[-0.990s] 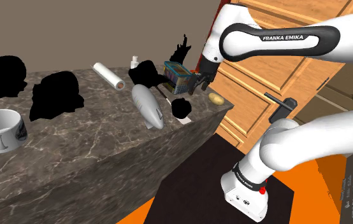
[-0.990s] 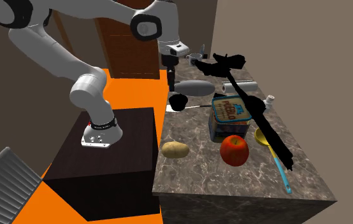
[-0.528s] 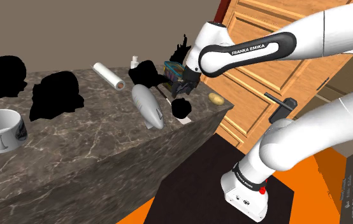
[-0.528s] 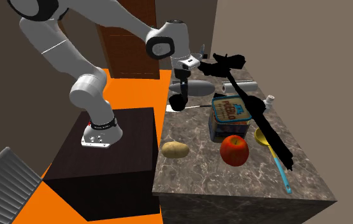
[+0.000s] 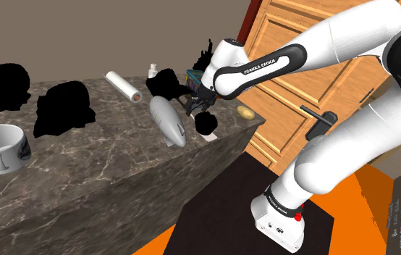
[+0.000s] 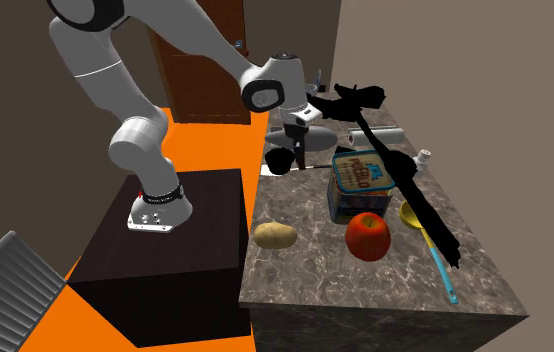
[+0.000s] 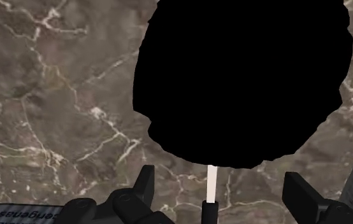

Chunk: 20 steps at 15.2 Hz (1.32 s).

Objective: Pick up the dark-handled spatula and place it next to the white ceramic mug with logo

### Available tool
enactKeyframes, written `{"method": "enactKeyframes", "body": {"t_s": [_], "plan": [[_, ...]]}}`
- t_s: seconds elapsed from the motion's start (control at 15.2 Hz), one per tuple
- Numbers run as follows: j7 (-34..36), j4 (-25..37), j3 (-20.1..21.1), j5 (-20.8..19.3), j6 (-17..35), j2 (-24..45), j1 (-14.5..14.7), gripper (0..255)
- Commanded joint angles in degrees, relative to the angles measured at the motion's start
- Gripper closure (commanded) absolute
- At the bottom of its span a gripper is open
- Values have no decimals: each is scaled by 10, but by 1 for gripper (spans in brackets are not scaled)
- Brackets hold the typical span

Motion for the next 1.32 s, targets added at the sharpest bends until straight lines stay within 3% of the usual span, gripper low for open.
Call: {"method": "enactKeyframes", "body": {"t_s": [0.0, 0.59, 0.66, 1.25], "plan": [[1, -2, 0, -2, 18, 15, -1, 0], [2, -3, 0, -4, 32, 28, -2, 0], [2, -3, 0, -4, 32, 28, -2, 255], [2, -3, 0, -4, 32, 28, -2, 255]]}}
